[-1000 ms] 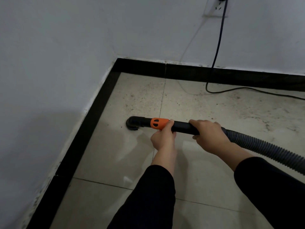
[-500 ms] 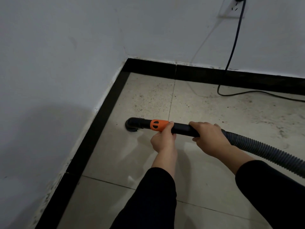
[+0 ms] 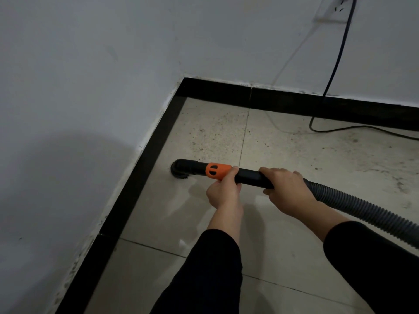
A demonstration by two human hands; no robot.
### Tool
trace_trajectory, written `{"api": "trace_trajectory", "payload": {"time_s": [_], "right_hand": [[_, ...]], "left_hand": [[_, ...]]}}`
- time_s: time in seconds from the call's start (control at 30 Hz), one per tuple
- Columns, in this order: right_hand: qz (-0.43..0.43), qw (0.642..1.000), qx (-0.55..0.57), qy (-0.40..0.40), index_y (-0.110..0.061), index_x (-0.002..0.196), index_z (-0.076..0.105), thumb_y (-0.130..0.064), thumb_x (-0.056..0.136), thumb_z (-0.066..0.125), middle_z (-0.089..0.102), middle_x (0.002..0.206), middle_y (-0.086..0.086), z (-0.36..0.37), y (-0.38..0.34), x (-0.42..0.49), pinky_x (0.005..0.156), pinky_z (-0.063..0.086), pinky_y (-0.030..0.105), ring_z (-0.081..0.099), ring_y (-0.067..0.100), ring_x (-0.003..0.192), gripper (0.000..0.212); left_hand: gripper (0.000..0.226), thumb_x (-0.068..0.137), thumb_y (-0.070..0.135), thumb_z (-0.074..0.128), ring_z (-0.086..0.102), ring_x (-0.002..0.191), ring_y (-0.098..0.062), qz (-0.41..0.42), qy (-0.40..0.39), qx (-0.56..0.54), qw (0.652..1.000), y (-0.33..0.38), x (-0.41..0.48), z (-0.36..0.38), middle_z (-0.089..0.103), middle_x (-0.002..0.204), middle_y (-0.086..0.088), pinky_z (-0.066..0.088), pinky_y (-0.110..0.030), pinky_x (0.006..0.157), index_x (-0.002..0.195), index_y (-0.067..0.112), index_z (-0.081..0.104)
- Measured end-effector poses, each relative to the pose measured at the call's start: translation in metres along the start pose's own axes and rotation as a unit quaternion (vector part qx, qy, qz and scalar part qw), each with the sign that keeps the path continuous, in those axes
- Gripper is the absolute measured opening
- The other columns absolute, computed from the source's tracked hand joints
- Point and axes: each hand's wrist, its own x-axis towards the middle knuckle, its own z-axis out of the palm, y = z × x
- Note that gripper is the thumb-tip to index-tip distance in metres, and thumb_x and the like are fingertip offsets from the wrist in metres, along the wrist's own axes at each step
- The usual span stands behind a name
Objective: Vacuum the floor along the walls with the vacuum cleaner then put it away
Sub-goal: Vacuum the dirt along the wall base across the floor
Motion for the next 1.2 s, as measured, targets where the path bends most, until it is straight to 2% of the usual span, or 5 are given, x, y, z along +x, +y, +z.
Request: {"api": "trace_trajectory", "payload": {"time_s": [0.47,0.67,0.87,1.2], "right_hand": [[-0.023,1.0,-0.005,0.003,-0.022,0.116,0.046,-0.02,0.092,0.059,0.06,0.107,-0.002,0.01,-0.023,0.012,0.088,0.039,0.041,0.055,0.023,0.1,0.028],[-0.034,0.999,-0.009,0.006,-0.021,0.115,0.046,-0.021,0.092,0.059,0.06,0.108,-0.002,0.012,-0.037,0.018,0.087,0.041,0.04,0.055,0.023,0.1,0.026],[-0.042,0.999,-0.002,0.004,-0.021,0.117,0.047,-0.02,0.092,0.059,0.06,0.108,-0.001,0.014,-0.048,0.021,0.088,0.041,0.04,0.055,0.023,0.101,0.028],[-0.042,0.998,0.033,-0.012,-0.023,0.113,0.053,-0.015,0.088,0.063,0.063,0.102,-0.001,0.012,-0.046,0.018,0.09,0.044,0.04,0.058,0.024,0.097,0.028]], "left_hand": [[0.019,0.071,0.01,0.084,0.071,0.067,-0.014,0.007,0.013,0.001,1.0,0.018,0.014,-0.013,0.072,0.073,-0.008,0.053,-0.019,0.058,0.071,0.007,0.066],[0.018,0.073,0.009,0.083,0.071,0.074,-0.018,0.013,0.017,-0.003,1.0,0.028,0.02,-0.02,0.072,0.08,-0.011,0.056,-0.022,0.063,0.072,0.007,0.065],[0.017,0.074,0.008,0.082,0.072,0.079,-0.02,0.014,0.023,-0.014,1.0,0.036,0.026,-0.027,0.072,0.083,-0.011,0.057,-0.021,0.061,0.075,0.006,0.066],[0.019,0.071,0.013,0.084,0.071,0.063,-0.012,0.018,0.044,-0.017,0.999,0.028,0.018,-0.032,0.071,0.065,-0.002,0.053,-0.021,0.057,0.067,0.01,0.066]]}}
